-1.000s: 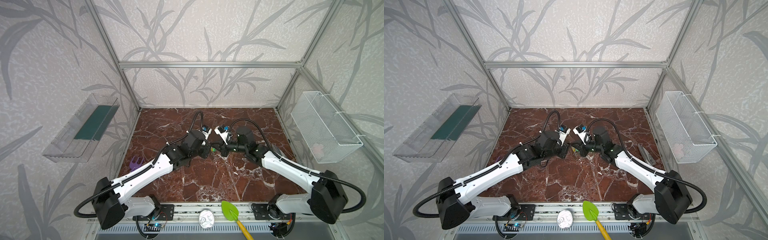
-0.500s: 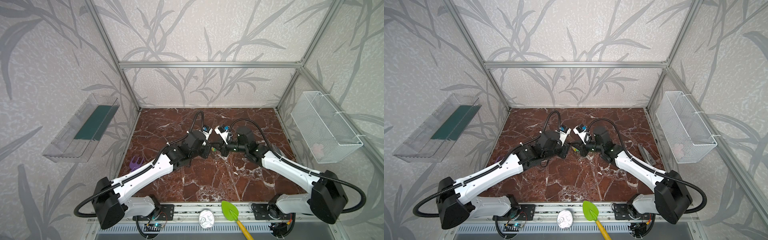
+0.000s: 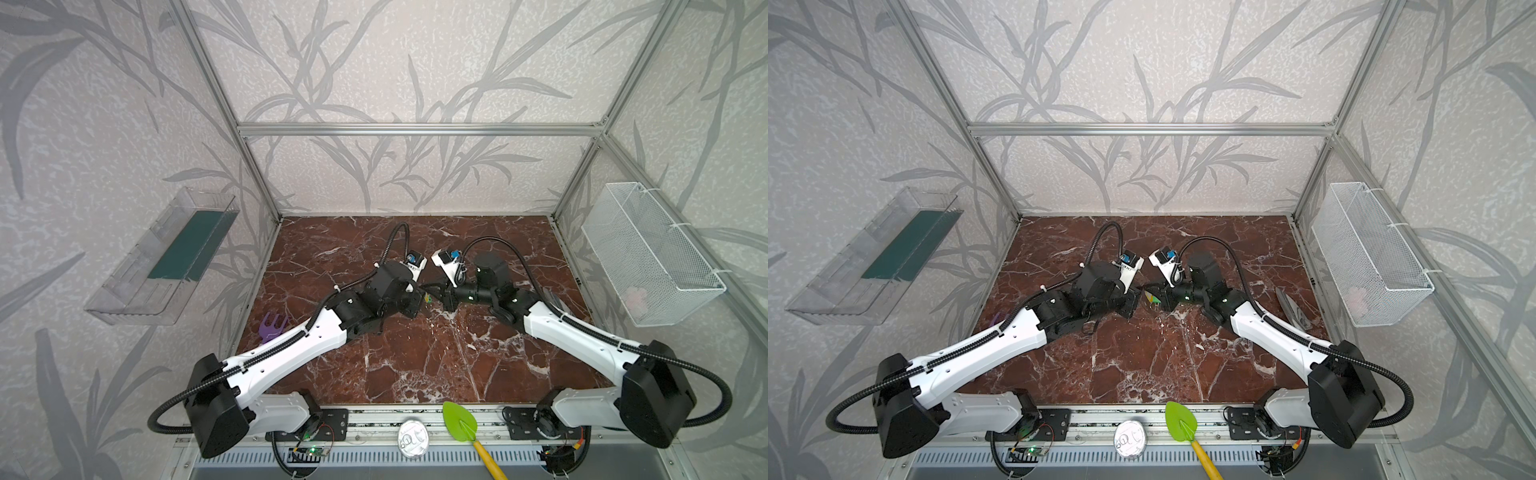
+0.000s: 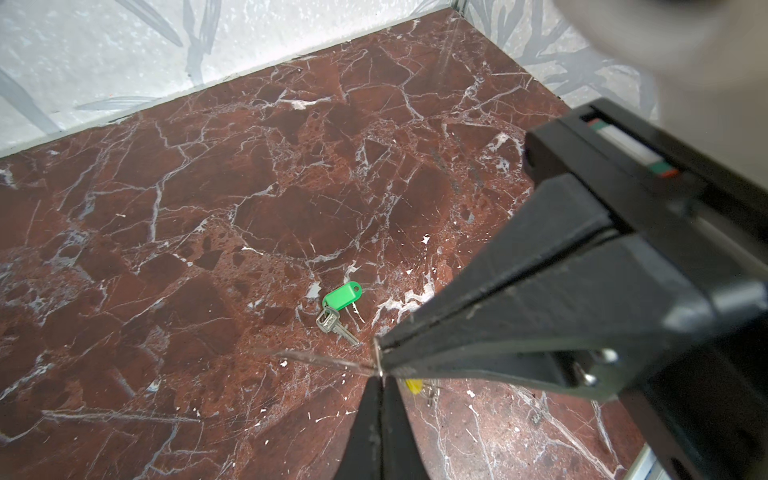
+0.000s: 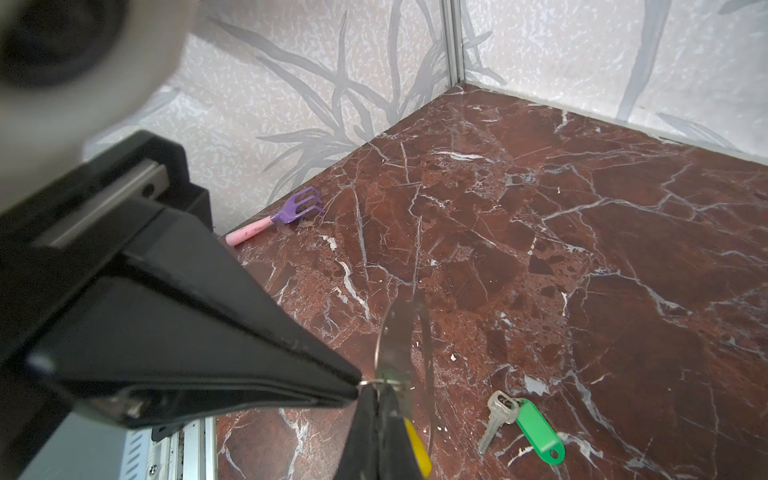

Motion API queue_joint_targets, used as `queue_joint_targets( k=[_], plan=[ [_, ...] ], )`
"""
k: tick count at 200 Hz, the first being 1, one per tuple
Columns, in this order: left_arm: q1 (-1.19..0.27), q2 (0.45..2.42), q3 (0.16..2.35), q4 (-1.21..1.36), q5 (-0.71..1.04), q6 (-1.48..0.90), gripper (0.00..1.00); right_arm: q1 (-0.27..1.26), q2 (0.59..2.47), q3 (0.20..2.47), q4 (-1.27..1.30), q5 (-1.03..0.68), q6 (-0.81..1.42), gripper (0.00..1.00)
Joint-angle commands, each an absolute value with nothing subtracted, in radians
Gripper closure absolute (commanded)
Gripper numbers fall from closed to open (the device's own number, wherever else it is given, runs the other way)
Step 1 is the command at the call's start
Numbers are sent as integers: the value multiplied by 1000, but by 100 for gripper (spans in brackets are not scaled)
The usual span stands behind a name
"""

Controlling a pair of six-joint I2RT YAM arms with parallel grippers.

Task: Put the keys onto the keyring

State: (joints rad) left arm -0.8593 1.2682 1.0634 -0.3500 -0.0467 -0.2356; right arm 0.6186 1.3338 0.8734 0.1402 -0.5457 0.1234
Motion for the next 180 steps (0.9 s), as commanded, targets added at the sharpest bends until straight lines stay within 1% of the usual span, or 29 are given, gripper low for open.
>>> queue_joint_targets(
  k=[1,89,180],
  plan=[
    [-868,1249,1074,-320,-32,-232,100,611,1305,863,191,-537,141,100],
    [-871,1240,1067,-320,-51,-230,100,593,1297,856,183,-540,152,100],
    [-873,1200,1022,-257,-73,-227,100,585,1327,881,123,-568,171,100]
  ],
)
